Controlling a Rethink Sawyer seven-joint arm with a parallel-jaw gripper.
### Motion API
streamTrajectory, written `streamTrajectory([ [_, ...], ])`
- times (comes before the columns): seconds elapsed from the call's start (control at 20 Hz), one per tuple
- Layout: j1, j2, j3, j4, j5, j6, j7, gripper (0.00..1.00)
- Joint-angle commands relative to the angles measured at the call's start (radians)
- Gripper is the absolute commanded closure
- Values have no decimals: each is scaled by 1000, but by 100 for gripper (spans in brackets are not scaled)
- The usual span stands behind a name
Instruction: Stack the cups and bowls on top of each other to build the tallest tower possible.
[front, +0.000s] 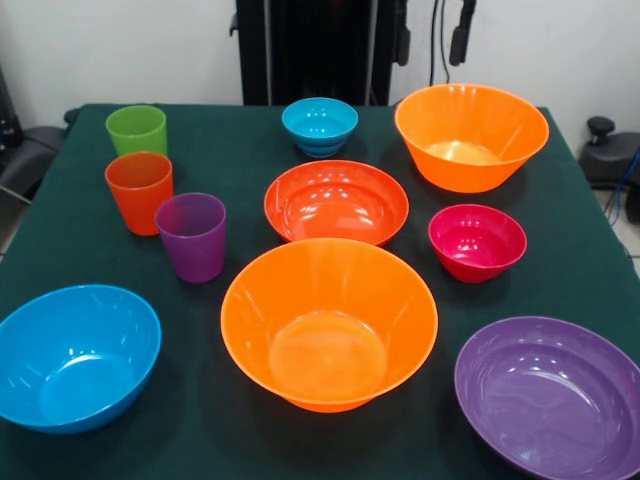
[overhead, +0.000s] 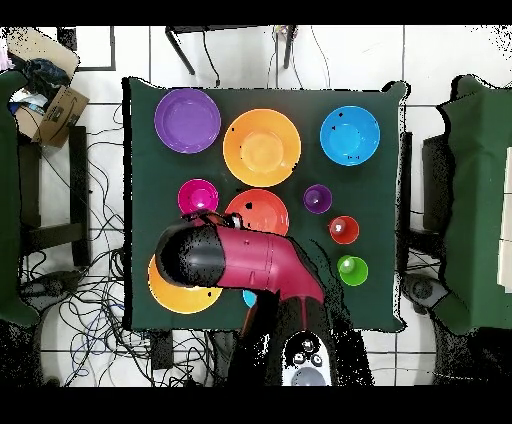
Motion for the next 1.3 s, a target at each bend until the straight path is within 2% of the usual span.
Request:
streamTrajectory([
  [0.05,-24,4,135,98,-67,-13,-29,0],
  [0.45,-42,-15,131,142,-102,-39,-30,0],
  [1.0,-76,-7,151,141,-140,-58,-22,0],
  [1.3,-96,29,157,125,-174,-92,-9,0],
])
